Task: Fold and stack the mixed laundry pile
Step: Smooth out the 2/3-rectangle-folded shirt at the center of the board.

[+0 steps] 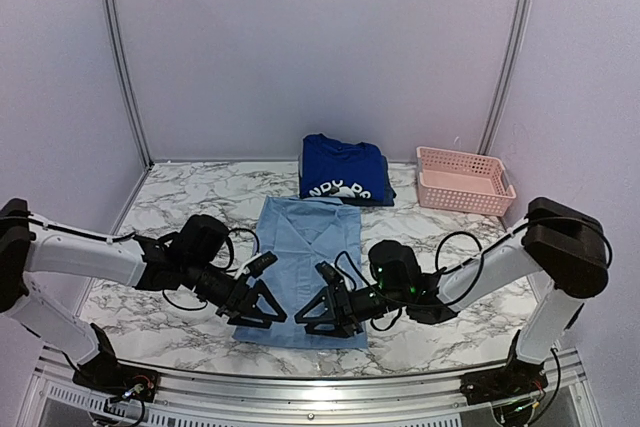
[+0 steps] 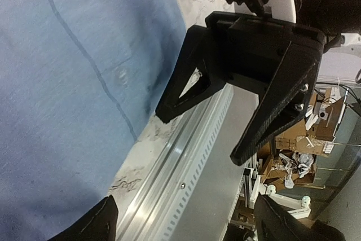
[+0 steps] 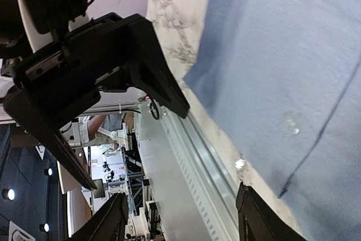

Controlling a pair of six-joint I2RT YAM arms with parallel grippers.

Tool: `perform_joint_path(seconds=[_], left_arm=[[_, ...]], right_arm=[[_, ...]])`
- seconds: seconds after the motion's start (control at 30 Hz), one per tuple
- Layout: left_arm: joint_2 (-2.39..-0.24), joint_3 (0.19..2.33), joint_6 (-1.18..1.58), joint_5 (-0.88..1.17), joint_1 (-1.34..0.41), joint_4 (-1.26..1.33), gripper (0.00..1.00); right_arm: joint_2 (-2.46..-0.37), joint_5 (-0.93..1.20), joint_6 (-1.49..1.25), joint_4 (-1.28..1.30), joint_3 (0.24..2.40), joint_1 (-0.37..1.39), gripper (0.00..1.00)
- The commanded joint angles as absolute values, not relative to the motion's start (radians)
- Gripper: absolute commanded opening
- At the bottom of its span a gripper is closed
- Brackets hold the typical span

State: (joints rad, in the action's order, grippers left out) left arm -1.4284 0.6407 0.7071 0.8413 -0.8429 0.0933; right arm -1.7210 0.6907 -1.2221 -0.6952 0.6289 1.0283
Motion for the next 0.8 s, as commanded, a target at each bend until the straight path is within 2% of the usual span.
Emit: perform_joint_path(seconds=[0.0, 0.1, 0.23, 0.3, 0.33, 0.37, 0.5, 0.6, 0.77], left_arm=[[-1.546, 0.538, 0.728, 0.869, -0.839, 0.213, 0.86], [-1.589, 0.485, 0.722, 0.83, -0.828, 0.241, 0.86], [-1.525, 0.461, 0.754, 0.773, -0.82, 0.231, 0.86], [-1.428, 0.509, 0.681, 0.689, -0.824, 0.069, 0.88], [-1.367, 0.544, 0.629, 0.632, -0.828, 0.022, 0.93], [-1.3, 0.583, 0.579, 0.55, -0.833, -0.1, 0.98], [-1.239, 0.767, 0.358, 0.252, -0.882, -0.369, 0.99], [-1.192, 0.794, 0.22, 0.027, -0.953, -0.386, 0.99], [-1.18, 0.788, 0.017, -0.146, -1.075, -0.414, 0.99]], right_arm=[[-1.832, 0.681, -1.234, -0.775, 0.562, 1.022, 0.61], [-1.888, 0.676, -1.302, -0.894, 0.461, 1.022, 0.6], [-1.904, 0.687, -1.36, -0.973, 0.381, 1.027, 0.59], [-1.867, 0.704, -1.349, -0.971, 0.401, 1.035, 0.57], [-1.835, 0.711, -1.325, -0.944, 0.427, 1.04, 0.56], [-1.788, 0.715, -1.283, -0.881, 0.461, 1.044, 0.57], [-1.626, 0.666, -1.036, -0.423, 0.672, 1.039, 0.56], [-1.587, 0.625, -0.91, -0.205, 0.79, 0.999, 0.54], [-1.665, 0.593, -0.735, 0.019, 0.979, 0.933, 0.48]])
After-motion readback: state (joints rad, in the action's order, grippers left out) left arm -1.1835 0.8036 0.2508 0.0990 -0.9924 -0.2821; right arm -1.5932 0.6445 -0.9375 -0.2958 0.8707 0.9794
